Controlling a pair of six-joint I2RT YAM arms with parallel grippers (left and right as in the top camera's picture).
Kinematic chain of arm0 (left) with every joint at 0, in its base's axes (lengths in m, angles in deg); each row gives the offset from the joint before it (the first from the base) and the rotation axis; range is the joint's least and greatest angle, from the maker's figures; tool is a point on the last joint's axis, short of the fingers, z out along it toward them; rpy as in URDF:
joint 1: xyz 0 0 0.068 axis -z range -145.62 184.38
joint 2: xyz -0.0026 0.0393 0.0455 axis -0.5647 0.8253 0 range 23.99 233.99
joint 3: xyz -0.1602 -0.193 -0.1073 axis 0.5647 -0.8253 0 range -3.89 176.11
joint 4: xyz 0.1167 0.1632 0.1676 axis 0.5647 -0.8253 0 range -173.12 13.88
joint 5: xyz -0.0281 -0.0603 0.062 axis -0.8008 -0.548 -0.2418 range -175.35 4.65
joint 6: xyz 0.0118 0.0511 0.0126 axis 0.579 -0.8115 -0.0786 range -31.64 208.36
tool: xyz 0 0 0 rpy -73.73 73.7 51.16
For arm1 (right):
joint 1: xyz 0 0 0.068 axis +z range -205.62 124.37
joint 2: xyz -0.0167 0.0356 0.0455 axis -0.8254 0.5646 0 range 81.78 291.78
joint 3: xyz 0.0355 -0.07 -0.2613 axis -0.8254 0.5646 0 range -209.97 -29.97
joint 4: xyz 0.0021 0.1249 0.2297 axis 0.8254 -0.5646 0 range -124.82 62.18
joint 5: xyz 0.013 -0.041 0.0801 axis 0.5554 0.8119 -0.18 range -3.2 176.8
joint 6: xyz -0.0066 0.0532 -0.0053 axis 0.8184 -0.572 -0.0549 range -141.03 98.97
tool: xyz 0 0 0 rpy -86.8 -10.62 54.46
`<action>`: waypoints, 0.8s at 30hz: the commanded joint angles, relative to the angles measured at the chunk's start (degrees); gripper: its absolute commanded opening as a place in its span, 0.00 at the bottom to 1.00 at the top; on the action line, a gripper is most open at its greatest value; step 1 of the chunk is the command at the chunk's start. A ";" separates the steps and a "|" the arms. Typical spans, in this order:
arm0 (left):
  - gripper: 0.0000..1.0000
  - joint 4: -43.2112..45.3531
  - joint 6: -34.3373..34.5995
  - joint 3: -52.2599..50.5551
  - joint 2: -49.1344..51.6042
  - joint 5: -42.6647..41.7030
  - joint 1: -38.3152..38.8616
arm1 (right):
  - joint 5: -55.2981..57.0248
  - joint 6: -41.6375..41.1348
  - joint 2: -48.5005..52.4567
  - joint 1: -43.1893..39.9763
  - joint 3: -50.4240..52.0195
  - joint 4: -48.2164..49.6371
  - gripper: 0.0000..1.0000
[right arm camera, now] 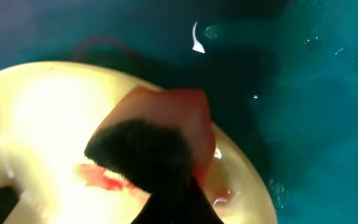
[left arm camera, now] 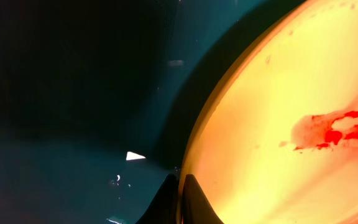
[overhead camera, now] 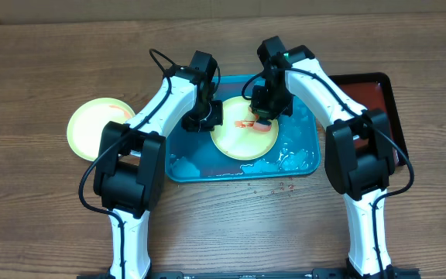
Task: Clean dirty plates on tray and stack at the side
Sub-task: 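Scrub the second yellow plate with the sponge while left gripper holds it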
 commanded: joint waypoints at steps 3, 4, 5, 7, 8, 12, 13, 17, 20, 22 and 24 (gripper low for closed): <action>0.04 -0.28 0.31 1.01 1.20 -2.19 0.26 | 1.11 -2.03 0.39 -0.22 4.68 3.04 0.04; 0.04 -0.28 0.33 1.01 1.22 -2.60 0.26 | 0.72 -2.54 0.42 -0.07 5.97 4.42 0.04; 0.04 -0.26 0.33 1.01 1.22 -2.97 0.26 | 0.09 -3.37 0.42 0.17 7.21 5.84 0.04; 0.04 -0.13 0.15 1.01 1.20 -3.52 0.26 | -2.84 -3.54 0.42 0.87 9.66 9.18 0.04; 0.04 -0.11 0.00 1.01 1.22 -3.72 0.26 | -4.74 -3.54 0.42 1.38 11.02 11.37 0.04; 0.04 -0.13 -0.66 1.01 1.20 -4.79 0.26 | -10.54 -5.42 0.48 4.44 14.27 18.14 0.04; 0.04 -0.11 -0.72 1.01 1.20 -5.18 0.26 | -11.10 -5.51 0.48 5.38 14.29 18.91 0.04; 0.04 0.20 -0.70 1.01 1.20 -5.35 0.26 | -11.02 -6.56 0.48 9.05 14.16 20.59 0.04; 0.04 0.31 -0.70 1.01 1.22 -5.35 0.26 | -10.82 -6.58 0.48 10.19 14.16 20.41 0.04; 0.04 0.31 -0.70 1.01 1.20 -5.35 0.26 | -10.82 -6.86 0.48 9.90 14.16 19.52 0.04; 0.04 0.37 -0.68 1.01 1.22 -5.33 0.26 | -10.80 -6.95 0.48 8.74 14.16 18.45 0.04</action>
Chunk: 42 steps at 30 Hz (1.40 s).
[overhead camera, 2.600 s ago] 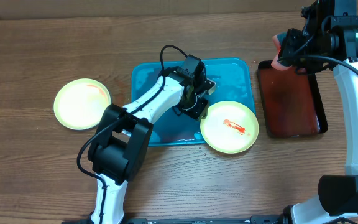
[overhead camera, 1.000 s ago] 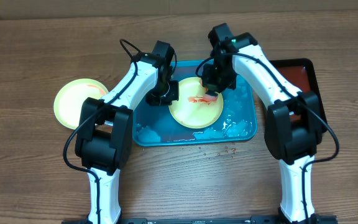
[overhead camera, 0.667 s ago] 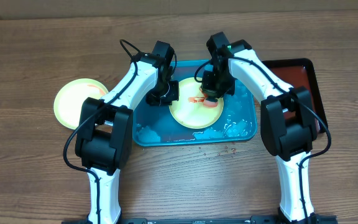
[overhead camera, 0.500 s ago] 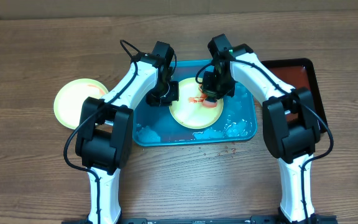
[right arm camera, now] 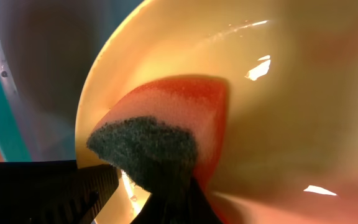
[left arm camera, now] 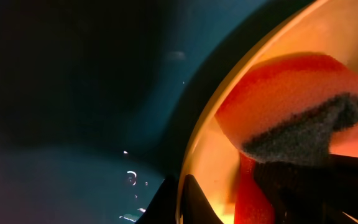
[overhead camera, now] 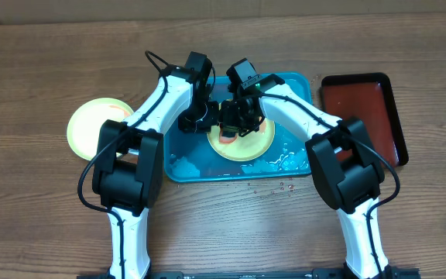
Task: Clean dirty plates on tray and stack at the side
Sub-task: 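Scrub the second yellow plate with the sponge while left gripper holds it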
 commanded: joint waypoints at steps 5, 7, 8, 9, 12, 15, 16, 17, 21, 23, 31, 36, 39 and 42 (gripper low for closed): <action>0.04 1.66 -0.24 1.07 0.59 -3.98 1.51 | 2.54 -0.66 3.39 -4.83 1.40 -6.75 0.04; 0.04 1.68 -0.24 1.07 0.61 -3.98 1.51 | 7.23 -0.37 3.37 -6.49 0.44 -10.16 0.04; 0.04 1.66 -0.24 1.07 0.61 -3.93 1.51 | 9.92 -0.31 3.32 -7.21 -0.09 -11.80 0.04; 0.04 1.66 -0.24 1.07 0.61 -3.93 1.51 | 12.68 -0.17 3.23 -7.87 -0.50 -13.29 0.04; 0.04 1.70 -0.24 1.07 0.59 -3.91 1.51 | 20.15 -0.17 2.47 -9.46 -1.44 -16.68 0.04; 0.04 1.68 -0.26 1.07 0.61 -3.61 1.51 | 26.34 -0.17 1.38 -10.19 -1.84 -18.38 0.04; 0.04 1.66 -0.26 1.07 0.61 -3.48 1.51 | 28.09 -0.15 1.11 -10.23 -1.92 -18.75 0.04; 0.04 1.66 -0.26 1.07 0.59 -3.28 1.49 | 29.94 -0.15 0.83 -10.23 -1.97 -19.06 0.04; 0.04 1.64 -0.26 1.07 0.61 -3.30 1.16 | 36.74 -0.15 0.59 -10.12 -1.97 -20.06 0.04; 0.04 1.60 -0.26 1.07 0.61 -3.30 0.81 | 38.86 -0.15 0.59 -10.12 -1.97 -20.22 0.04; 0.04 0.96 -0.26 1.07 0.59 -3.37 -1.16 | 22.91 3.28 1.86 -9.42 -0.63 -18.14 0.04; 0.04 0.70 -0.28 1.07 0.59 -3.56 -1.38 | 2.99 4.50 2.82 -7.76 3.54 -15.26 0.04; 0.04 0.79 -0.31 1.07 0.59 -3.82 -1.38 | -4.07 4.79 2.82 -5.97 4.76 -13.03 0.04; 0.04 0.81 -0.28 1.07 0.61 -4.02 -1.38 | -7.58 4.66 2.82 -3.74 4.87 -9.49 0.04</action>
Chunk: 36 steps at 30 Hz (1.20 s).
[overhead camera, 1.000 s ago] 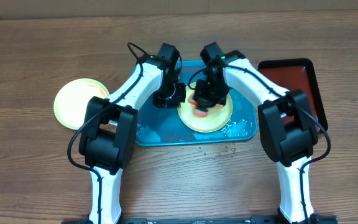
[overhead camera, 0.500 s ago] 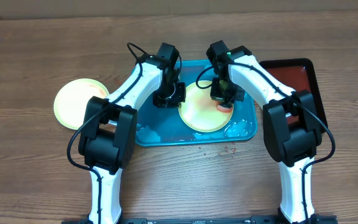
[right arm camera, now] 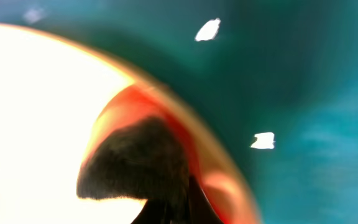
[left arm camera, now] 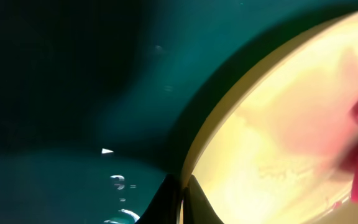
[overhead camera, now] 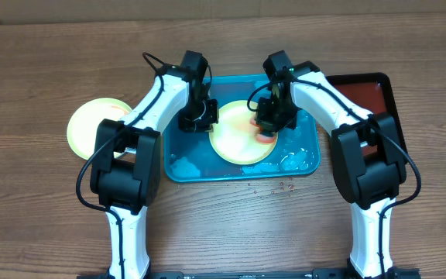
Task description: Clean dirty plates on tray and stack at the side
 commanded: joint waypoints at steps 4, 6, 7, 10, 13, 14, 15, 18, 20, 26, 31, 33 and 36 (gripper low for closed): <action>0.04 0.24 -0.24 0.96 0.17 0.66 0.24 | -12.85 -2.75 4.98 7.48 3.34 7.15 0.04; 0.04 0.22 -0.22 0.96 0.17 0.68 0.24 | -12.85 -5.05 4.98 7.91 3.34 8.79 0.04; 0.04 0.17 -0.24 0.96 0.17 0.68 0.24 | -12.83 -5.79 4.98 7.91 3.32 9.35 0.04; 0.04 0.04 -0.24 0.96 0.17 0.70 0.09 | -11.82 -6.58 4.96 7.04 3.28 10.34 0.04; 0.04 0.07 -0.22 0.96 0.17 0.70 -0.24 | -11.56 -7.04 4.57 4.87 3.21 10.45 0.04; 0.04 0.07 -0.24 0.96 0.17 0.70 -0.46 | -11.56 -7.02 4.02 3.89 3.21 10.36 0.04; 0.04 0.04 -0.24 0.96 0.17 0.70 -0.70 | -11.54 -6.84 3.41 3.15 3.21 10.16 0.04; 0.04 0.00 -0.26 0.96 0.17 0.72 -1.60 | -9.51 -5.53 0.09 1.14 3.21 9.07 0.04; 0.04 0.04 -1.18 1.01 0.17 0.74 -2.45 | -7.48 -4.15 -3.28 0.15 3.21 7.85 0.04; 0.04 -0.68 -5.99 2.36 -1.64 2.54 -3.58 | -6.47 -0.48 -18.38 -3.08 3.21 2.64 0.04; 0.04 -0.72 -7.80 2.38 -6.34 7.28 -3.41 | -4.55 1.01 -29.42 -7.19 3.21 -1.44 0.04; 0.04 -0.83 -7.91 2.38 -9.07 10.47 -3.21 | -2.29 1.01 -33.22 -9.35 3.21 -3.10 0.04; 0.04 -0.81 -7.98 2.38 -13.33 14.73 -2.71 | 1.79 1.03 -38.03 -13.03 3.21 -5.49 0.04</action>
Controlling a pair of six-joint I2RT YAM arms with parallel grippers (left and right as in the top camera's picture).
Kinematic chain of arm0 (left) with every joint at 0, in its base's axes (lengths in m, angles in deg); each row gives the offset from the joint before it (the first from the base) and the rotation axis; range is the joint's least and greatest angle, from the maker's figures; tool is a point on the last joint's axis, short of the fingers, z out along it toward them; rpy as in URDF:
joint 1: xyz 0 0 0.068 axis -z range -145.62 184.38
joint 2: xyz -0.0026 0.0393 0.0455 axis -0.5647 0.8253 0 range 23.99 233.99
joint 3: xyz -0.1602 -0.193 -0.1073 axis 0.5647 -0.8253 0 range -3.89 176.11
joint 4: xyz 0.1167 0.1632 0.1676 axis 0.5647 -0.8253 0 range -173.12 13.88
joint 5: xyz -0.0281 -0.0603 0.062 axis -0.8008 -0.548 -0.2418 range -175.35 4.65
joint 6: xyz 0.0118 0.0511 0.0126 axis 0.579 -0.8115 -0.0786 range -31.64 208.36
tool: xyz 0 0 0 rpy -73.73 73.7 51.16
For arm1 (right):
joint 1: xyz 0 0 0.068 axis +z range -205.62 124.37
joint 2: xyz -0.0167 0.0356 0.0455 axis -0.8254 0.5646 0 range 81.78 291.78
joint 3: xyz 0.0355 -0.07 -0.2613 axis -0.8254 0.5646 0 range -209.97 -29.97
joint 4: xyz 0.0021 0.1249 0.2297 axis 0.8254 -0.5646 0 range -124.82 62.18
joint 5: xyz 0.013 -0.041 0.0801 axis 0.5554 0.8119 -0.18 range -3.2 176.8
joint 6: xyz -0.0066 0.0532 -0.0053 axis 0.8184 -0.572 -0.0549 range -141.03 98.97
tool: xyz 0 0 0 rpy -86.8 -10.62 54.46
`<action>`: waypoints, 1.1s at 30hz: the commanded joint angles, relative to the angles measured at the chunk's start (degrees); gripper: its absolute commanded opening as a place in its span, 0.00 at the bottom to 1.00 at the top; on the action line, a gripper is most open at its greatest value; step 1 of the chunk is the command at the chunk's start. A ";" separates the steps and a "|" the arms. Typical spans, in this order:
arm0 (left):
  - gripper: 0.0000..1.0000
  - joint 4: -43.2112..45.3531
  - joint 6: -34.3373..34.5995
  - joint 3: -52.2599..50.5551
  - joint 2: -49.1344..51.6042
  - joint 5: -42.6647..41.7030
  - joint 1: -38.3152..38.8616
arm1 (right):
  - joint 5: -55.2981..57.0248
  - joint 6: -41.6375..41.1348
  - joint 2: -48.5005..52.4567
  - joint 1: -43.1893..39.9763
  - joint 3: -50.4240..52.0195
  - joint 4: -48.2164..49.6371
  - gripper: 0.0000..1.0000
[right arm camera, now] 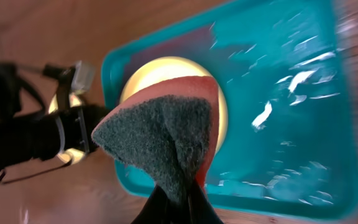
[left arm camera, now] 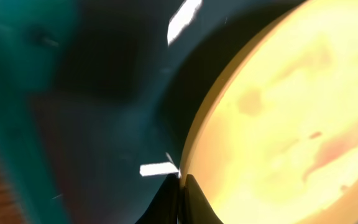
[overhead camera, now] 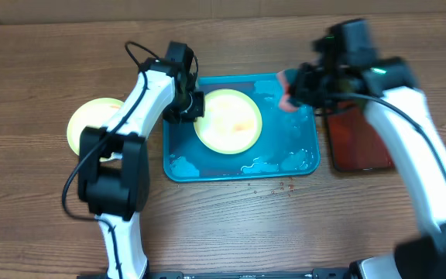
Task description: Clean dirty plates on tray and stack at the side
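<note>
A yellow plate [overhead camera: 228, 120] lies in the blue tray [overhead camera: 300, 132], in its left part. My left gripper [overhead camera: 193, 107] is shut on the plate's left rim; in the left wrist view its fingertips [left arm camera: 180, 182] pinch the plate's edge [left arm camera: 194, 143], and a faint reddish smear [left arm camera: 321, 151] shows on the plate. My right gripper [overhead camera: 293, 93] hangs above the tray's right rim, clear of the plate, shut on an orange sponge [right arm camera: 160, 127] with a dark scouring face. A second yellow plate [overhead camera: 91, 128] sits on the table left of the tray.
A dark red tray [overhead camera: 358, 139] lies on the table right of the blue tray, under my right arm. Water and foam [overhead camera: 277, 161] cover the blue tray's front part. Some droplets [overhead camera: 273, 186] dot the wood in front of it.
My right gripper has gone from the plate's right rim to a raised spot over the tray's right edge, still holding the sponge. The plate and my left gripper sit a little further left and back.
The left gripper held the plate's rim throughout. The sponge first lay on a red stain at the plate's far side, then near the left rim, then at the right rim with the stain faded. Now the sponge is off the plate and only a faint smear shows.
</note>
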 commanded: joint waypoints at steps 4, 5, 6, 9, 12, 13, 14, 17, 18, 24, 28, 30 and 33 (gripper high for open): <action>0.04 -0.11 -1.55 1.68 -12.09 13.92 2.47 | 7.34 2.86 -5.70 -6.69 -0.35 -2.60 0.04; 0.04 -0.17 -1.53 1.68 -13.25 16.81 3.45 | 7.32 3.21 -6.01 -7.54 -0.35 -2.93 0.04; 0.04 -0.31 -1.46 1.68 -14.14 19.39 4.42 | 7.30 3.43 -6.10 -8.33 -0.35 -3.17 0.04; 0.04 -0.72 -0.55 1.68 -16.06 29.29 8.37 | 7.34 3.39 -6.05 -10.67 -0.33 -3.98 0.04; 0.04 -1.84 3.56 1.66 -16.37 42.53 13.27 | 7.32 3.37 -6.05 -12.87 -0.33 -4.42 0.04; 0.04 -2.23 5.03 1.62 -16.26 46.05 14.69 | 7.32 3.39 -6.05 -13.57 -0.33 -4.55 0.04; 0.04 -2.49 6.14 1.53 -16.24 49.16 16.06 | 7.32 3.37 -6.05 -14.12 -0.33 -4.61 0.04; 0.04 -2.67 8.92 1.11 -16.24 56.19 20.04 | 7.32 3.39 -6.05 -15.85 -0.33 -5.01 0.04; 0.04 -2.64 9.55 1.07 -16.24 57.99 21.18 | 7.32 3.43 -6.05 -16.28 -0.33 -5.07 0.04; 0.04 -2.14 11.82 0.96 -16.24 68.17 26.88 | 8.31 3.61 -6.05 -17.16 -0.33 -5.44 0.04; 0.04 -1.79 11.82 0.96 -16.24 72.19 28.63 | 9.07 3.61 -6.05 -17.16 -0.33 -5.62 0.04; 0.04 -1.75 11.82 0.96 -16.24 74.95 29.33 | 9.25 3.61 -6.05 -17.16 -0.33 -5.62 0.04; 0.04 -1.77 11.82 0.96 -16.24 79.38 30.34 | 9.27 3.61 -6.05 -17.16 -0.33 -5.64 0.04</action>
